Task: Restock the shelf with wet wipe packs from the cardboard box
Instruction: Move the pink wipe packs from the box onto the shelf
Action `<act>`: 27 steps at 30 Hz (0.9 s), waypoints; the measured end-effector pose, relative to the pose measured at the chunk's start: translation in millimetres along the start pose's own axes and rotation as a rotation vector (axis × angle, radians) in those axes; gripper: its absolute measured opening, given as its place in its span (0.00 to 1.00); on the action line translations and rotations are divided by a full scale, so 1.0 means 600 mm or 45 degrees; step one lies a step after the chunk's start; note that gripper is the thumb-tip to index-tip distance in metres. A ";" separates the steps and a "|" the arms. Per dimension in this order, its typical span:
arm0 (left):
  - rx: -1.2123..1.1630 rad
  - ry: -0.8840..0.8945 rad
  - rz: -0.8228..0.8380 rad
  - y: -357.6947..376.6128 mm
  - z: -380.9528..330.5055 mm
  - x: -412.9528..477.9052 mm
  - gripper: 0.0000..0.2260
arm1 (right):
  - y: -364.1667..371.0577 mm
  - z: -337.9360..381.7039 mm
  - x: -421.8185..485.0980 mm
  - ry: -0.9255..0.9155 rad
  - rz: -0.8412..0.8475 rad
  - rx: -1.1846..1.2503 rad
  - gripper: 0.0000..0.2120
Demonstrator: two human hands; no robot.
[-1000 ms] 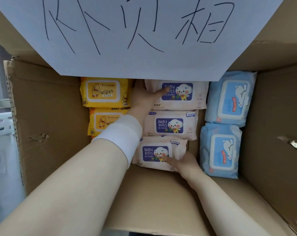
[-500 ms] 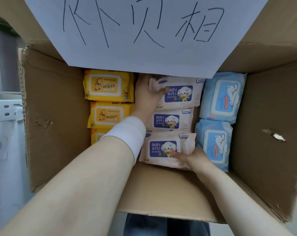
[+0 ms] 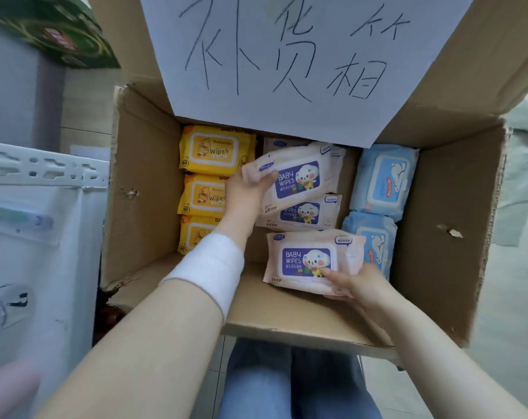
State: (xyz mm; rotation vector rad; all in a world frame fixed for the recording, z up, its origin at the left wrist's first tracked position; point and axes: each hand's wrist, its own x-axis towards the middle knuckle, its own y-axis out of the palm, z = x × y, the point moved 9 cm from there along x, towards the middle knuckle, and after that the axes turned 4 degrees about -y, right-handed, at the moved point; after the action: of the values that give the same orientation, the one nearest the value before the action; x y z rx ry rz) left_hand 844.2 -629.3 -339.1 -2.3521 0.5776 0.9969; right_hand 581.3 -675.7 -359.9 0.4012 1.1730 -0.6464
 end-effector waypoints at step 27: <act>-0.948 0.863 -1.212 -0.932 0.142 -1.166 0.12 | 0.494 0.066 -0.933 -0.911 1.005 -0.713 0.48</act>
State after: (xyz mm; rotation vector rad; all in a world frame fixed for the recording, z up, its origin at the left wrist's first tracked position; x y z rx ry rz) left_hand 665.4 -18.5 296.4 -3.0387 -0.8263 -0.0886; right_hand 669.3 -332.1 166.8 0.1029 0.3984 0.2400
